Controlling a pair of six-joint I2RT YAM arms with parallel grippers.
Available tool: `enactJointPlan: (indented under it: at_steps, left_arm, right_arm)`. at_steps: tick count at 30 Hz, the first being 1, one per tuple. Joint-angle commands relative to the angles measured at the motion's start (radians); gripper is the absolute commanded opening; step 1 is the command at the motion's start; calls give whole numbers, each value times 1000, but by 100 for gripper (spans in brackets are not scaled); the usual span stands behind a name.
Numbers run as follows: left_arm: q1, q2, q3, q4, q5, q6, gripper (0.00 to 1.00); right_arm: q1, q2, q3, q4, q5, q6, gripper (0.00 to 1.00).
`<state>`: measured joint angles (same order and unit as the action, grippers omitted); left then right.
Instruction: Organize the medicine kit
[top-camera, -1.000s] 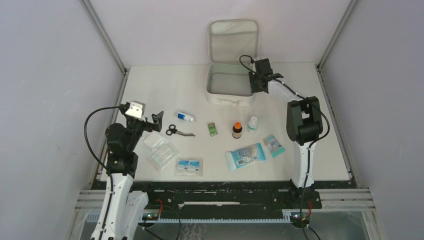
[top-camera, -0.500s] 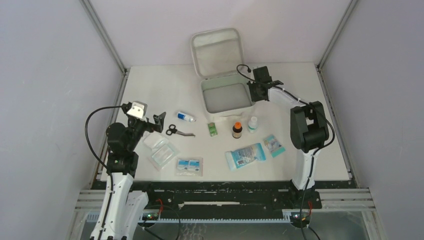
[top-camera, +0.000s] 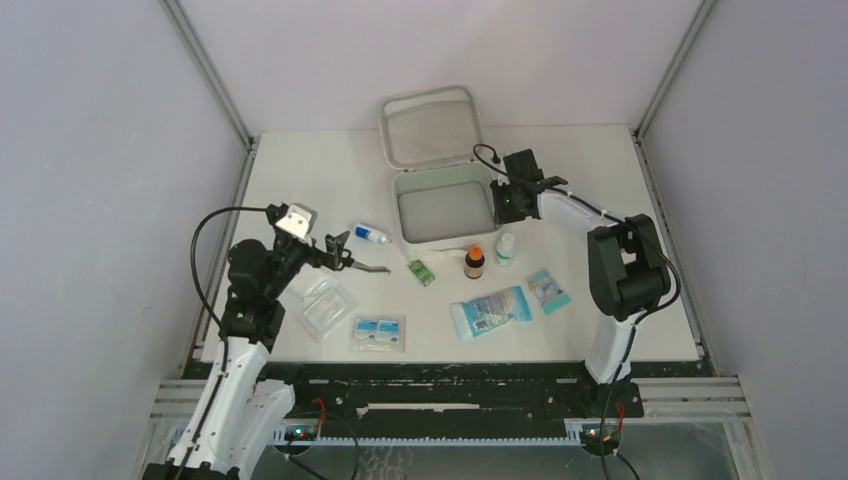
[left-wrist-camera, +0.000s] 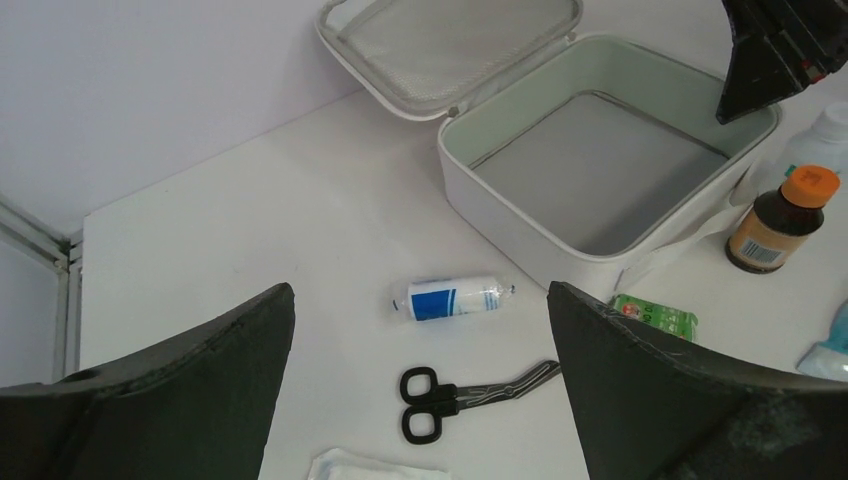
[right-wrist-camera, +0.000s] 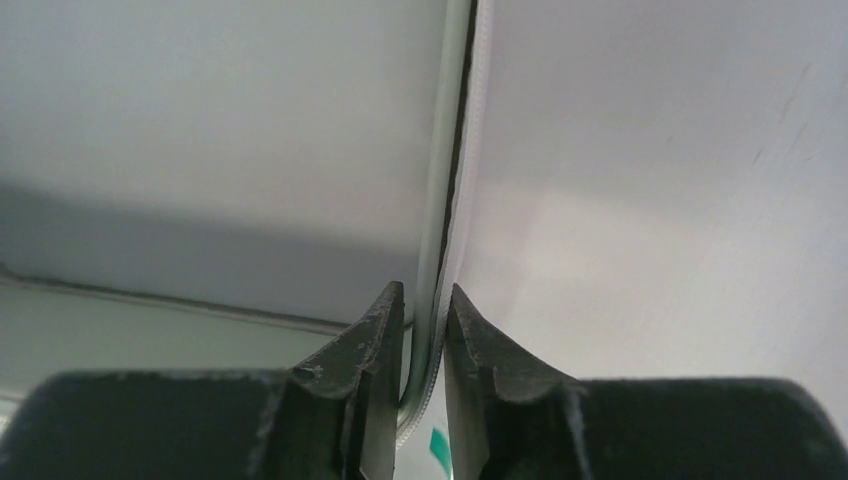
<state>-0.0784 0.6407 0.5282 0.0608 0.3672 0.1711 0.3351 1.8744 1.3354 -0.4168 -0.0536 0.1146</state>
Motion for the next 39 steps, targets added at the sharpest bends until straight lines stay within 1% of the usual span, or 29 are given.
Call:
enactJointPlan:
  at_steps: [1,7,9,11,16,19,21,24,28,33,39]
  left_arm:
    - [-50,22,28,8,-14,73,100]
    - [-107,32,16,0,-4,121,100]
    - [-111,36,15,-1,3,124,100]
    - [-115,39,16,-1,7,124,100]
    - [-127,38,17,-8,12,138,100]
    - [-136,36,15,-9,12,146,100]
    - [-140,36,12,-9,12,153,100]
    - [-148,35,7,-9,10,165,100]
    - [-160,30,5,-9,10,175,100]
    - [-168,26,3,-9,12,180,100]
    - [-177,26,4,-8,15,183,100]
  right_arm:
    - [11,-97,-23,-12,-53,25,23]
    - [9,-235,-81,17,-30,-74,43]
    - [8,-288,-98,24,-26,-119,48]
    - [8,-332,-139,12,-43,-172,51]
    - [11,-389,-173,-49,-106,-262,68]
    - [12,-390,-184,-78,-125,-297,73]
    - [13,-384,-193,-89,-141,-310,74]
    - [16,-362,-201,-102,-158,-326,73]
    - [20,-331,-202,-113,-174,-340,66]
    - [31,-305,-200,-106,-158,-355,57]
    - [35,-294,-200,-102,-142,-362,41]
